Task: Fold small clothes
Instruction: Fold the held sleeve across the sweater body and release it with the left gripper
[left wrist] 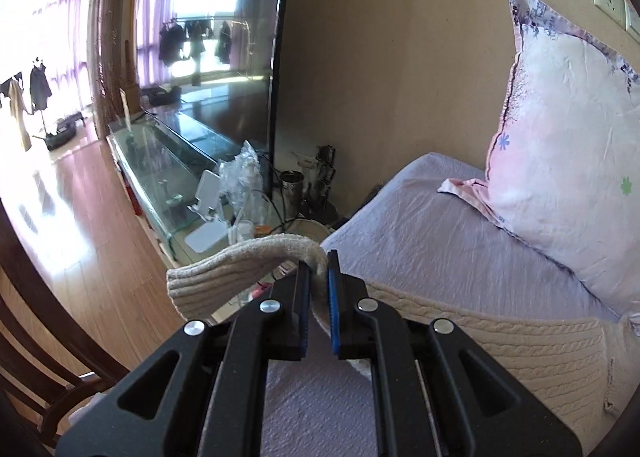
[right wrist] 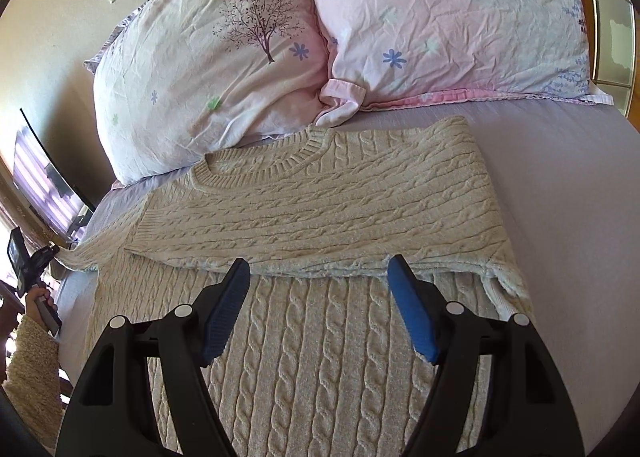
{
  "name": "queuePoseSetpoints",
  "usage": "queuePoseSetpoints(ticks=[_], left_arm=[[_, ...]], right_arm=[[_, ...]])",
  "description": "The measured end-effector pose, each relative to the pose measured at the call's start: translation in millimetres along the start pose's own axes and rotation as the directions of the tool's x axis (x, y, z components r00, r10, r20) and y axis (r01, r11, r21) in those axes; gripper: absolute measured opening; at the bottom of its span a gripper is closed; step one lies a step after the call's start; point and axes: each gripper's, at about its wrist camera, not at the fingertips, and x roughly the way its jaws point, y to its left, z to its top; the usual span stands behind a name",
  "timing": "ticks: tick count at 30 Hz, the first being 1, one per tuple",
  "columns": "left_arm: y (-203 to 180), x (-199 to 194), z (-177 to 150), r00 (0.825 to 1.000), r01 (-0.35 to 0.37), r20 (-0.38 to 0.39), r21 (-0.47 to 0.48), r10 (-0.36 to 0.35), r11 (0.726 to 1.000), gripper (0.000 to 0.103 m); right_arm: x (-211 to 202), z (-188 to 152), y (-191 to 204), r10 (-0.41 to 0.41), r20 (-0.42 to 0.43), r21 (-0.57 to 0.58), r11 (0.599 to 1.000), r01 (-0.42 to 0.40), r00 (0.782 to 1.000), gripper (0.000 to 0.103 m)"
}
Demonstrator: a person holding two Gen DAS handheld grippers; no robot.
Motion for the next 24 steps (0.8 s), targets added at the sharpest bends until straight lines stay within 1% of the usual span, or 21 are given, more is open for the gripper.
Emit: queuePoseSetpoints(ticks=[2, 6, 11, 14, 19, 24], left_arm=[[0, 1, 0, 0.999, 0.034, -0.004, -0.003, -0.034, 0.999, 0.008], [0, -1, -1, 0.998, 0.059, -0.001, 0.001, -0.059, 0.998, 0.008], [-4, -2, -2, 0.998, 0.055, 0.009, 0.022, -0.055, 0.998, 0.008], [-2, -1, -1, 0.999, 0.046, 0.006, 0.01, -0.046, 0.999, 0.008], [9, 6, -1, 0.999, 0.031, -0.028, -0.054, -0.033, 0.998, 0.008], [9, 12, -2, 0.997, 0.043, -0.066, -0.062, -0.047, 0.997, 0.008]], right_arm=[[3, -1, -1, 0.001, -0.008, 0.011, 1.0, -0.001, 1.0, 0.073], [9, -4, -2, 0.003, -0.024, 0.024, 1.0, -0.002, 1.0, 0.073], [12, -4, 0, 0.004, -0.03, 0.025, 1.0, -0.003, 1.0, 0.073], [13, -4, 0, 0.003, -0.03, 0.025, 1.0, -0.002, 1.0, 0.073], [14, -5, -1, 0.003, -0.032, 0.025, 1.0, -0.002, 0.999, 0.073], [14, -5, -1, 0.003, -0.034, 0.025, 1.0, -0.002, 0.999, 0.073]])
